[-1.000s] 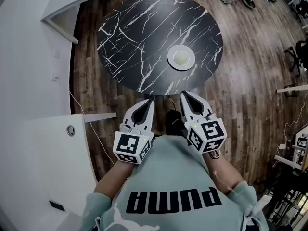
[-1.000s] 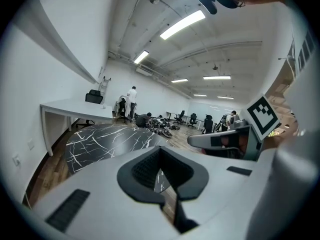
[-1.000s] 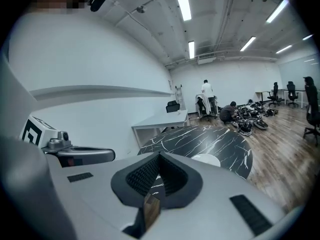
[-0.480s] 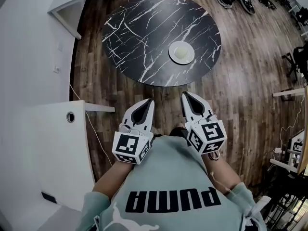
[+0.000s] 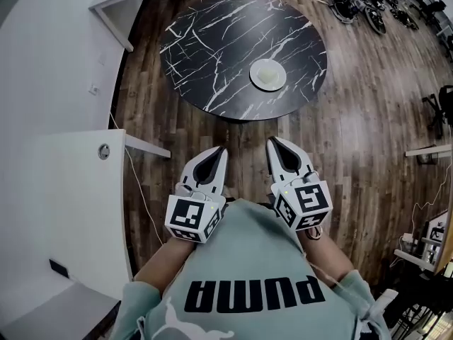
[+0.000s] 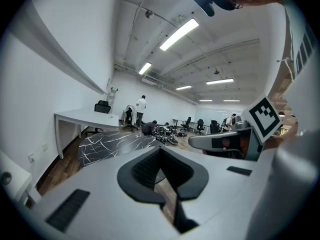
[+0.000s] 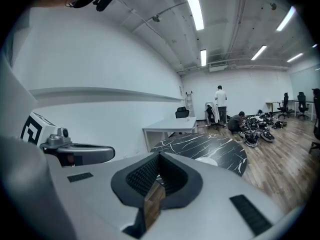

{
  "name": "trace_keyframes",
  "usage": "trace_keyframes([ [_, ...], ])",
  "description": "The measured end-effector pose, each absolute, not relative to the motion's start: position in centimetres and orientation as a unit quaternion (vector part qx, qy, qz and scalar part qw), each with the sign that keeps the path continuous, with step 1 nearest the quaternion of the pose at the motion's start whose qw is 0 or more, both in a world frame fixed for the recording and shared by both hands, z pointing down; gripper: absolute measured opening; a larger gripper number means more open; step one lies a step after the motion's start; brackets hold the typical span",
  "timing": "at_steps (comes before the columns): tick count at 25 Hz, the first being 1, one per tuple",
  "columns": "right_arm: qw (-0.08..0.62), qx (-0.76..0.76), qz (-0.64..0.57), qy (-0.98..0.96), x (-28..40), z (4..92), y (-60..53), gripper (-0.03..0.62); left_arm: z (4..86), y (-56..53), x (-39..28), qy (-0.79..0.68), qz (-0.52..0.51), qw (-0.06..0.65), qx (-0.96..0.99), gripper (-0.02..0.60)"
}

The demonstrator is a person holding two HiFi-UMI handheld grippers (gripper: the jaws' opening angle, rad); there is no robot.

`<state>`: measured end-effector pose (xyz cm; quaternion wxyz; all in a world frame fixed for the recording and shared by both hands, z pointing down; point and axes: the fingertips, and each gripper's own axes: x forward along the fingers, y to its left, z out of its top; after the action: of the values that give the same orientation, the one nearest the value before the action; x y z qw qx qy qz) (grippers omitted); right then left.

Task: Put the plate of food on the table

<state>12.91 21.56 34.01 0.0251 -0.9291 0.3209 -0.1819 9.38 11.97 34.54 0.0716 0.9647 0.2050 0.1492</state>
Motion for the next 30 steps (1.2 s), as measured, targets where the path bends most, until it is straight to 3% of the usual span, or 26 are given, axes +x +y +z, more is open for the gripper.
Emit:
trace_keyframes([
  [30, -0.011, -0.896, -0.129, 0.426, 3.0, 32.9, 35.0, 0.009, 33.3, 26.1, -3.8, 0.059, 0.128, 0.038, 0.989, 0.006],
])
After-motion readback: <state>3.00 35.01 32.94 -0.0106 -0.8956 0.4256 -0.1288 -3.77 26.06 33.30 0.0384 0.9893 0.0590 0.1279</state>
